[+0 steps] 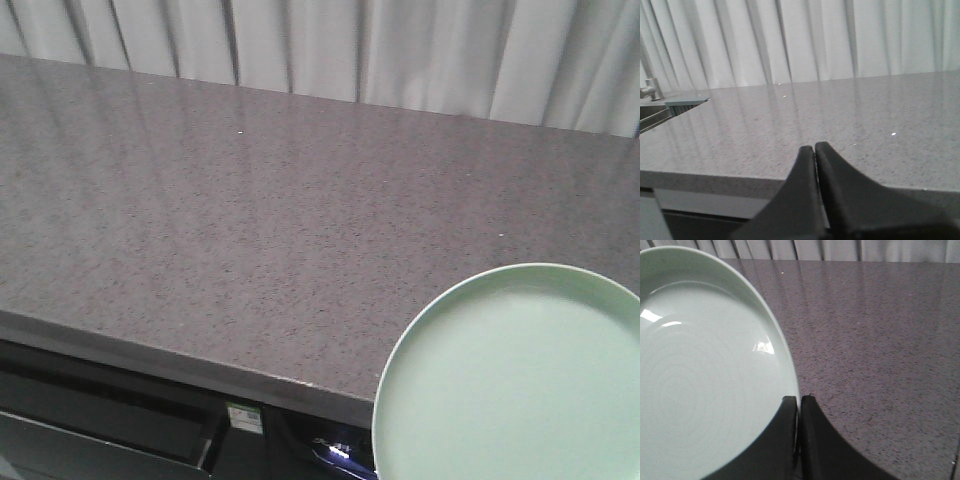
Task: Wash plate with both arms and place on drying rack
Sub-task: 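Drive the base along the counters carrying the plate in the right gripper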
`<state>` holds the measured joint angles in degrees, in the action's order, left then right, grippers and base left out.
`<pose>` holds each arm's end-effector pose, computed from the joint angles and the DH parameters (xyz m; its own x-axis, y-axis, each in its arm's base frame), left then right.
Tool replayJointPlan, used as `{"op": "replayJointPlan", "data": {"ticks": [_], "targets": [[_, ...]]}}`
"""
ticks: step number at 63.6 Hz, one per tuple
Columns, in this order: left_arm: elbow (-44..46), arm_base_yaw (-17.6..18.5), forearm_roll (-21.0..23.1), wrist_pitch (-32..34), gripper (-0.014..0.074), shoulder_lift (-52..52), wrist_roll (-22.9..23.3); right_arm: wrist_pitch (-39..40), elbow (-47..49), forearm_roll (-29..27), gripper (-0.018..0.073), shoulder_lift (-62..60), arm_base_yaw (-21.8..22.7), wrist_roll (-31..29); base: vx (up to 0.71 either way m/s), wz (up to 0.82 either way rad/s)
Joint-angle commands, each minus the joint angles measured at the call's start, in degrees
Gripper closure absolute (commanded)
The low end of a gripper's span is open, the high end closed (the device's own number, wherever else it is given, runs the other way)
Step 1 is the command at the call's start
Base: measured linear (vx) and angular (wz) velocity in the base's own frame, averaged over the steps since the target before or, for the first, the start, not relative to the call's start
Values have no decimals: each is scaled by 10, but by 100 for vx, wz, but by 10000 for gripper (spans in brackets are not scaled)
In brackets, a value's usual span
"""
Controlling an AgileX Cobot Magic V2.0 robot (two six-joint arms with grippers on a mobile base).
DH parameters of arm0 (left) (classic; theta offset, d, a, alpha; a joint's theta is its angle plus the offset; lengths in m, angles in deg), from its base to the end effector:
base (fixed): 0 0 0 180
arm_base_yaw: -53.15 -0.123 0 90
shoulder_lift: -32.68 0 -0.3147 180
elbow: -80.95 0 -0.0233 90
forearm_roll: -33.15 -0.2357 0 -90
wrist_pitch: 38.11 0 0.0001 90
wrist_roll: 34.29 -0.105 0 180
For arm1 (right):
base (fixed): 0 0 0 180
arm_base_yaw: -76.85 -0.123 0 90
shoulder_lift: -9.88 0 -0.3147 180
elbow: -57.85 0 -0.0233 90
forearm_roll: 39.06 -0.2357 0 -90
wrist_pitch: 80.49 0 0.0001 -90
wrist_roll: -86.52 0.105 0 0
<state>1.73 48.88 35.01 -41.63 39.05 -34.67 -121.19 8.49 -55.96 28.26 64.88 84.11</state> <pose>0.0254 0.0017 0.2008 0.0174 -0.0245 -0.9995 -0.0720 0.9971 -0.0257 0.0048 0.0214 0.3025 -0.3541 0.1089 -0.9289 -0.3213 0.9186 0.2302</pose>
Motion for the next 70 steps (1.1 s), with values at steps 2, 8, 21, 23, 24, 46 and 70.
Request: {"op": "replayJointPlan", "data": {"ticks": [2,8,21,23,24,46,70], "targets": [[12,0,2,41,603,-2,4,49,15,-3,564,7,2,0,-9,48],[12,0,2,41,603,-2,4,49,15,-3,564,7,2,0,-10,50],[12,0,2,41,603,-2,4,49,15,-3,564,7,2,0,-11,55],[12,0,2,41,603,-2,4,49,15,-3,564,7,2,0,-11,59],[12,0,2,41,603,-2,4,49,15,-3,564,7,2,0,-11,59],[12,0,2,41,603,-2,4,49,15,-3,564,7,2,0,-10,62],[12,1,2,41,603,-2,4,49,15,-3,564,7,2,0,-5,59]]}}
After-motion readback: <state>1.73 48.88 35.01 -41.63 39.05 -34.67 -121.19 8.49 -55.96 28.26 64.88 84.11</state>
